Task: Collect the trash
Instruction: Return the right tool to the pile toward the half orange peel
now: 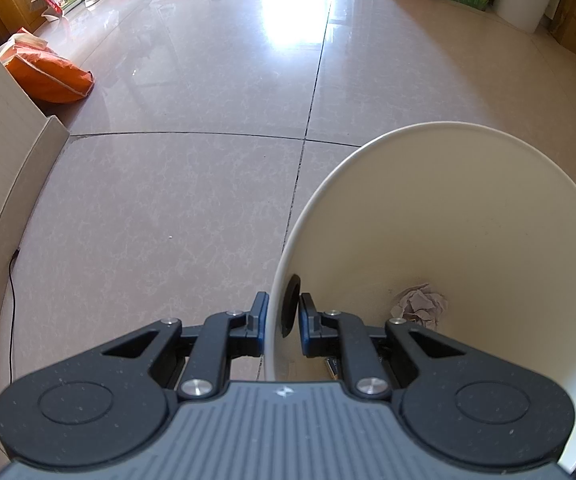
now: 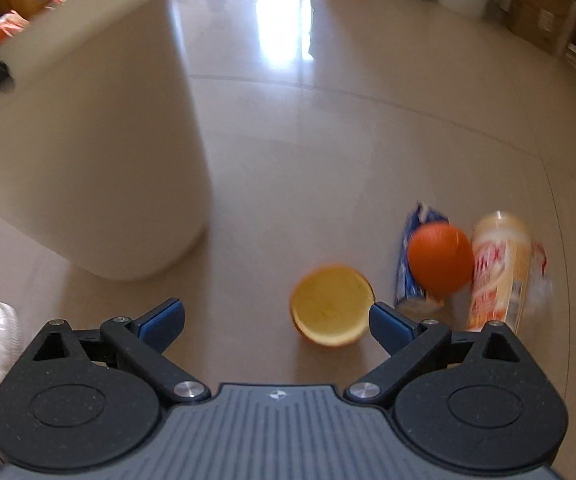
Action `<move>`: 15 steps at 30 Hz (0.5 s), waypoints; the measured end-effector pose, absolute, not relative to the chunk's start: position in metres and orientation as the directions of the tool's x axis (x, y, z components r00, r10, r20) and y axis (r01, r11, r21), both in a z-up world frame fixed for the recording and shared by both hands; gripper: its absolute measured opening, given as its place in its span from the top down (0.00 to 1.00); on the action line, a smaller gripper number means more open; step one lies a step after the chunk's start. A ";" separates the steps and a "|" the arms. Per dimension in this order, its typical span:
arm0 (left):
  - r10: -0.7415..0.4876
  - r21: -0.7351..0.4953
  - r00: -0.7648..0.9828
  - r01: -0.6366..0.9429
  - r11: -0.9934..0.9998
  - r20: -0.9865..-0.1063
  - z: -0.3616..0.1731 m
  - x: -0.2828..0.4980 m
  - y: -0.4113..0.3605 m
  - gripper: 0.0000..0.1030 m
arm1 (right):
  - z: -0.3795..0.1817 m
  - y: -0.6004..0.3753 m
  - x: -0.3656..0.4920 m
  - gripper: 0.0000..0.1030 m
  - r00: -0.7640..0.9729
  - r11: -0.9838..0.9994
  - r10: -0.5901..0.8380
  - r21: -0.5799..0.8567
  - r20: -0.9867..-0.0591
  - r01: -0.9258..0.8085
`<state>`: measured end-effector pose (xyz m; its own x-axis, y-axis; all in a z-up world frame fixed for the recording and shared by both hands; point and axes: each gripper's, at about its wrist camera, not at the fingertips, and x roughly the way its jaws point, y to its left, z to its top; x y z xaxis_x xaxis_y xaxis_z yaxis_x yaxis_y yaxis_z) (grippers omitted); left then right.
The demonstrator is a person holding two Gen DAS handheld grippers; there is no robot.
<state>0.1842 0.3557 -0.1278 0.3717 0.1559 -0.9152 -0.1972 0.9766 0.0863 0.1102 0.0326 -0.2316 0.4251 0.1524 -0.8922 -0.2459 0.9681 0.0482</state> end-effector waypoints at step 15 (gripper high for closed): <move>0.156 0.085 0.369 -0.202 0.976 -0.916 -0.125 0.185 0.357 0.87 | -0.321 0.018 0.129 0.02 0.377 0.994 0.007 -0.036 -0.926 -0.107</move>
<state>0.1850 0.3568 -0.1247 0.3693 0.1564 -0.9161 -0.2024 0.9756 0.0850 0.1286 0.0178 -0.3211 0.3772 0.0070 -0.9261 -0.1068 0.9936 -0.0360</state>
